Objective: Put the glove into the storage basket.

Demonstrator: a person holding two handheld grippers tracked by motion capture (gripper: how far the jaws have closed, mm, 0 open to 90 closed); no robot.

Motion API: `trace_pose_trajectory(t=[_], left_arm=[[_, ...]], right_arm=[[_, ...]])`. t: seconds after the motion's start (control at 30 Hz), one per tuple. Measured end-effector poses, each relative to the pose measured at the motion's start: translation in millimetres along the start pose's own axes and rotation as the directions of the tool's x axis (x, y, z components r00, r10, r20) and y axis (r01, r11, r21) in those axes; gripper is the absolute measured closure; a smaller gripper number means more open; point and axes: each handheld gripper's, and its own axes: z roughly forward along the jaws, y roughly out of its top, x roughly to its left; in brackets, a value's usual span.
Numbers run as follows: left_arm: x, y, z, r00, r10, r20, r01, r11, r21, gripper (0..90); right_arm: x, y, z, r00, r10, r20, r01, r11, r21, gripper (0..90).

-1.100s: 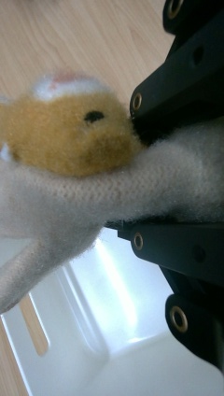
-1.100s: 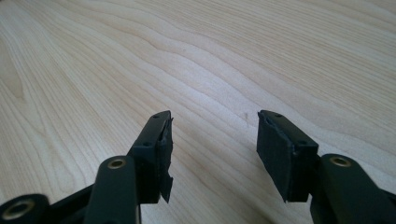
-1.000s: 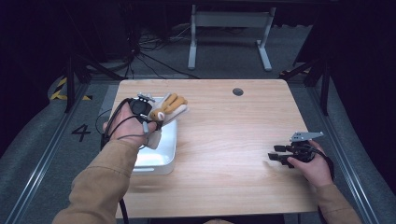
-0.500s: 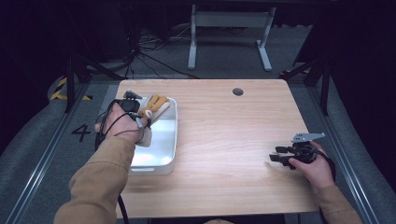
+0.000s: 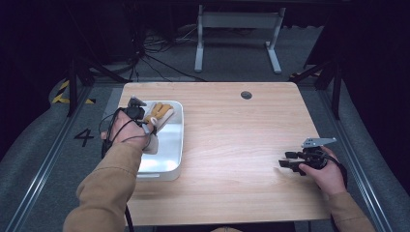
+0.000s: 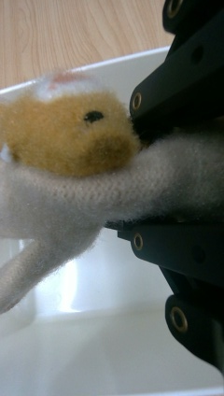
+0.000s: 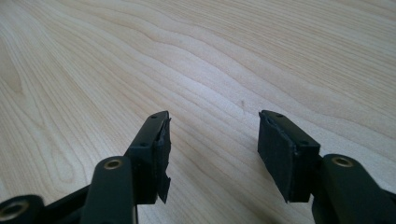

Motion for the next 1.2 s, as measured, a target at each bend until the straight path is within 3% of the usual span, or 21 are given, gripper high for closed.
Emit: trace_pose_trajectory(t=[0.27, 0.5, 0.83, 1.2], left_arm=[[7.0, -8.3, 21.4, 0.9982, -0.060, -0.002, 0.060, 0.9975, 0.036, 68.8], [9.7, -11.5, 37.7, 0.9956, -0.091, 0.021, 0.089, 0.9931, 0.077, 68.5], [8.2, -12.9, 59.2, 0.9934, -0.114, 0.010, 0.112, 0.9842, 0.138, 68.3], [11.4, -11.5, 67.9, 0.9878, -0.156, -0.009, 0.155, 0.9760, 0.153, 67.9]], right_arm=[[-0.9, -0.7, 0.7, 1.0000, -0.001, -0.003, 0.001, 1.000, 0.004, 45.1], [-0.5, -0.8, 1.5, 1.0000, -0.001, -0.003, 0.001, 1.000, 0.008, 44.7], [-1.2, -1.4, 2.1, 1.0000, -0.004, -0.006, 0.004, 1.000, 0.007, 44.0], [0.1, -1.3, 3.5, 0.9999, -0.009, -0.009, 0.009, 1.000, 0.005, 43.9]])
